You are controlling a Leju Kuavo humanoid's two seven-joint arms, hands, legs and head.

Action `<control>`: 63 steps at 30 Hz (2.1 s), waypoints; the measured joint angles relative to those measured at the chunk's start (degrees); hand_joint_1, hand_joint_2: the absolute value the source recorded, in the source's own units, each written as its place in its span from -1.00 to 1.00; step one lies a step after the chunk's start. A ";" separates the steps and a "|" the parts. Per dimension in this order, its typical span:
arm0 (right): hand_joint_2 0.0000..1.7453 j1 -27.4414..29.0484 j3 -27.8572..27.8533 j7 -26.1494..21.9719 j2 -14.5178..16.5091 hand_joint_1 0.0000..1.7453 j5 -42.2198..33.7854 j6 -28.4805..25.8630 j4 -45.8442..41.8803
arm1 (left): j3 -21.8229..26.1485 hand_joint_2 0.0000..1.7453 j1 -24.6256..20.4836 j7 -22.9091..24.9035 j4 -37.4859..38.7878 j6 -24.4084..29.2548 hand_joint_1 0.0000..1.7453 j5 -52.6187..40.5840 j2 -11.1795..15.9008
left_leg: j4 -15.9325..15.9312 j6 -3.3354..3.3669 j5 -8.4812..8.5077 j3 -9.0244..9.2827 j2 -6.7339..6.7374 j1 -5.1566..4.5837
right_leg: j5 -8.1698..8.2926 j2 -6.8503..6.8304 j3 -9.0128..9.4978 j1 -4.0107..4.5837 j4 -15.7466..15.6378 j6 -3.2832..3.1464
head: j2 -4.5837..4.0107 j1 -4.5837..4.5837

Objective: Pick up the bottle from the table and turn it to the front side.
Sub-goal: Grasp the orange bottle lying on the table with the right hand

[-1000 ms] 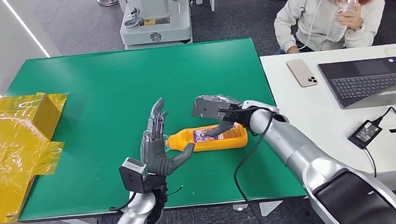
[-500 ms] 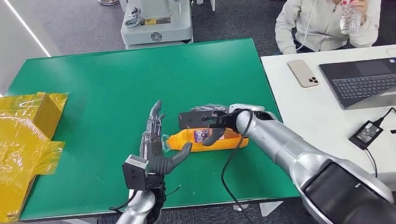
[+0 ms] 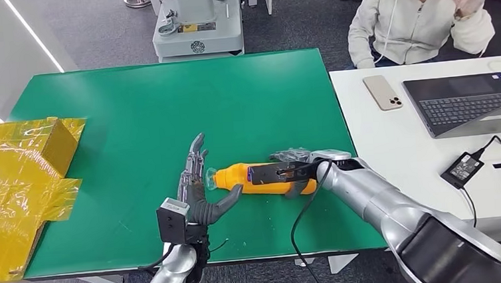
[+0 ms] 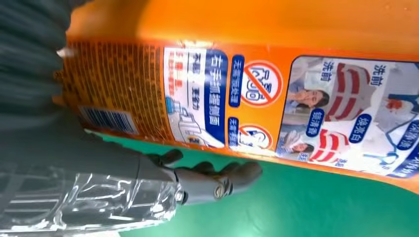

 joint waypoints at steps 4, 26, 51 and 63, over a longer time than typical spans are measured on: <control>1.00 0.36 0.40 -0.82 -0.80 -1.00 0.22 -0.22 0.03 | 0.54 1.00 0.12 -0.02 0.00 0.32 -1.00 -0.18 0.03 | 0.01 0.00 0.00 0.00 0.00 0.00 | 0.00 0.00 0.02 0.00 0.00 0.00 | 0.00 0.00; 1.00 5.87 -0.03 -5.16 -6.36 1.00 -2.85 -10.56 -4.86 | 2.05 1.00 3.74 -1.03 -0.78 1.86 -1.00 -2.69 1.35 | 0.08 0.01 0.00 0.22 -0.01 0.01 | 0.00 -0.03 0.33 0.02 -0.06 0.02 | 0.00 0.01; 1.00 45.54 -26.60 -16.63 -8.81 1.00 -25.29 -24.01 -46.31 | 6.67 1.00 10.58 -1.26 -10.51 11.97 -1.00 -11.31 3.98 | -0.04 0.09 -0.10 0.04 -0.14 0.01 | -0.15 -0.23 0.21 0.05 -0.09 0.03 | 0.00 0.01; 1.00 43.02 -27.73 -23.86 -4.50 1.00 -14.39 -29.78 -53.07 | 7.39 1.00 0.60 10.42 -4.09 -25.99 -1.00 7.74 3.14 | -0.03 -0.02 0.07 0.01 -0.04 0.01 | 0.02 -0.13 0.10 0.05 0.00 -0.06 | 0.00 0.00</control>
